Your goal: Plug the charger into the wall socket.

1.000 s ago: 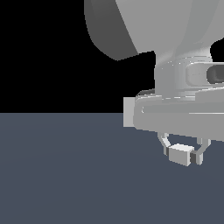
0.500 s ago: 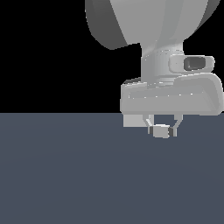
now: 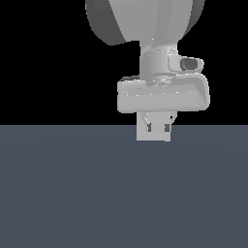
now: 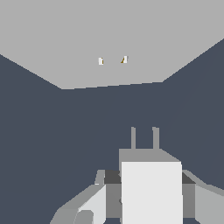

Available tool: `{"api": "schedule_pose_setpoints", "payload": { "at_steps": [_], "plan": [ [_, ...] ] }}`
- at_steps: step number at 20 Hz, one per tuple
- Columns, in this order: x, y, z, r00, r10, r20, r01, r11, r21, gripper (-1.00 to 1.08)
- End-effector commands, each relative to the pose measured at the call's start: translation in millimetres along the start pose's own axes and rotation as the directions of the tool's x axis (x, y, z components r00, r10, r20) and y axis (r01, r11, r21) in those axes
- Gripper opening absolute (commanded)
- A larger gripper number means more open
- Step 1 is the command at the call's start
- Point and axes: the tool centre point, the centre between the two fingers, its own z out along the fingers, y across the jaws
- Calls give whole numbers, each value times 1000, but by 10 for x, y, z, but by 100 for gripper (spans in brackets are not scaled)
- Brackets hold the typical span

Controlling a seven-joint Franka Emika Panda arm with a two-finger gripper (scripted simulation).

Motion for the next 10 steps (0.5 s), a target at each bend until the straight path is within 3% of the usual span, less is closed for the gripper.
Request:
{"api": "schedule_pose_setpoints", "payload": {
  "at_steps": [1,10],
  "plan": [
    [35,-73,-49,999,-45,1,45,999,2,-100],
    [62,-151,-95,996,-88,1,88,996,5,-100]
  ]
}}
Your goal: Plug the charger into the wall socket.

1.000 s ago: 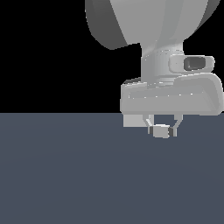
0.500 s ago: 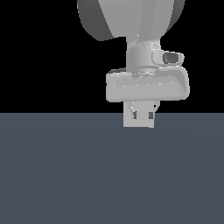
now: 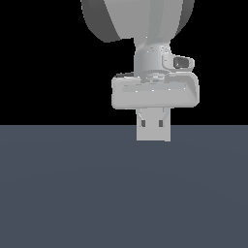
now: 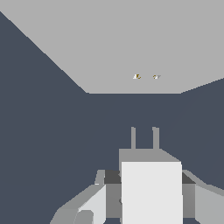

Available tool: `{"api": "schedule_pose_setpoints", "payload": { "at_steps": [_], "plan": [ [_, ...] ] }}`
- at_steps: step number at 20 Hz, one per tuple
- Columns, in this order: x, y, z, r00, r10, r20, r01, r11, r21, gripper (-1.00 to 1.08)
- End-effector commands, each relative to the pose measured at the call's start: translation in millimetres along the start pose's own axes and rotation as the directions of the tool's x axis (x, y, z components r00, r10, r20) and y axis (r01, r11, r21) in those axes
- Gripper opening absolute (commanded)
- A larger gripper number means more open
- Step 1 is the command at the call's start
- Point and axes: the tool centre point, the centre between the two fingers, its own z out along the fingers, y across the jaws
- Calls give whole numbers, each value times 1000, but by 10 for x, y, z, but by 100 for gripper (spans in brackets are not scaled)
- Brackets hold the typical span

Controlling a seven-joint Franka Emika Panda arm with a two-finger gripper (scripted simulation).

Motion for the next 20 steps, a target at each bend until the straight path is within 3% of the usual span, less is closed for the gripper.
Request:
{"api": "schedule_pose_setpoints", "payload": {
  "at_steps": [1,11,20],
  "plan": [
    [-6,11,8,1000,5,0,-5,1000,0,-100],
    [17,20,12,1000,9,0,-9,1000,-1,-100],
    [268,22,26,1000,9,0,-9,1000,-1,-100]
  ]
}}
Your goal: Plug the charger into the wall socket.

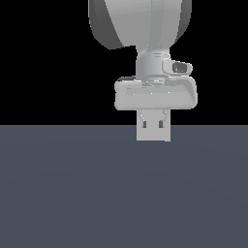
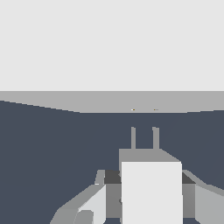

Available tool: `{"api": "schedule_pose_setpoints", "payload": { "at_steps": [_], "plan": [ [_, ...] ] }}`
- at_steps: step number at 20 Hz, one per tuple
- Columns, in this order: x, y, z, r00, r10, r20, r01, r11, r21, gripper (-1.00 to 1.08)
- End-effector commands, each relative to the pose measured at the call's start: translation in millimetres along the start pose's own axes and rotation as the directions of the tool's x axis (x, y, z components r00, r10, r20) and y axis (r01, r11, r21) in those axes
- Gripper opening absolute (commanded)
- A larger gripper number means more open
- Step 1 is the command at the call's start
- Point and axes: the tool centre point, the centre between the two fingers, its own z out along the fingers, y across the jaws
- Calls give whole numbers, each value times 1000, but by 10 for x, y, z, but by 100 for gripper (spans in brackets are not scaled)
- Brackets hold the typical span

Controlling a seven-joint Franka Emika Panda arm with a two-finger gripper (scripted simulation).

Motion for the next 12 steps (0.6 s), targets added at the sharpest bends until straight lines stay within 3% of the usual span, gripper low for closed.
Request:
{"api": "schedule_pose_setpoints", "payload": {
  "at_steps": [1,12],
  "plan": [
    [93,0,3,1000,0,0,0,1000,0,-100],
    [276,-2,12,1000,0,0,0,1000,0,-100]
  ]
}}
